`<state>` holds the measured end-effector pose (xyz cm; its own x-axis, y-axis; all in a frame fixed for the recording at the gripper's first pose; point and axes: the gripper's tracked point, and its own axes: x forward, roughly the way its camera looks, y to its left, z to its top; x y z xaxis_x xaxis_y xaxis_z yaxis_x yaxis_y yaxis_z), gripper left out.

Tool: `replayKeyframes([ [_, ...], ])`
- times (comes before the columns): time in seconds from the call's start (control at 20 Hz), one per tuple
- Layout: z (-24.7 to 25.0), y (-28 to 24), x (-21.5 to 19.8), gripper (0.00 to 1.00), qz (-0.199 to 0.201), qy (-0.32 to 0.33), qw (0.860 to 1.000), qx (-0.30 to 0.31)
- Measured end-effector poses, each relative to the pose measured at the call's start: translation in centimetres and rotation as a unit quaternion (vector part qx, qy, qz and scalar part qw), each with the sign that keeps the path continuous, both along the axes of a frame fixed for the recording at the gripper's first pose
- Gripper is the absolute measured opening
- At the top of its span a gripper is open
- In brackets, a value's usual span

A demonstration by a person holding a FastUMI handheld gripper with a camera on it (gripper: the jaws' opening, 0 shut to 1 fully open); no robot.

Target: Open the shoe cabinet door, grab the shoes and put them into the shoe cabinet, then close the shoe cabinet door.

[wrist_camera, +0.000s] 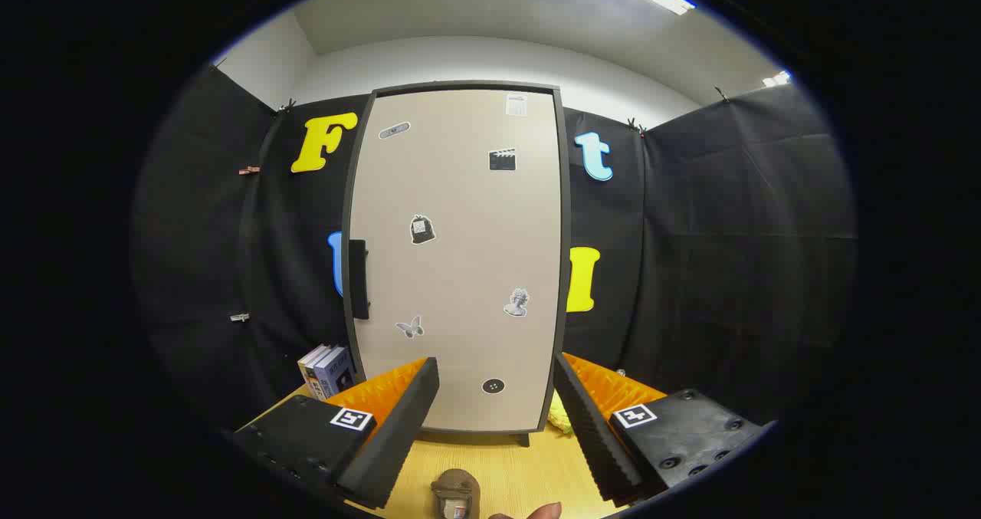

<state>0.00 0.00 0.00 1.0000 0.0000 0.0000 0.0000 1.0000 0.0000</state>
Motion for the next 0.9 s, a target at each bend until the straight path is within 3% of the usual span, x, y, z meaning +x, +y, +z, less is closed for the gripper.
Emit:
replayKeyframes([
  [0.9,0.2,1.3,-0.2,0.98,0.001,0.001,1.000,0.003],
])
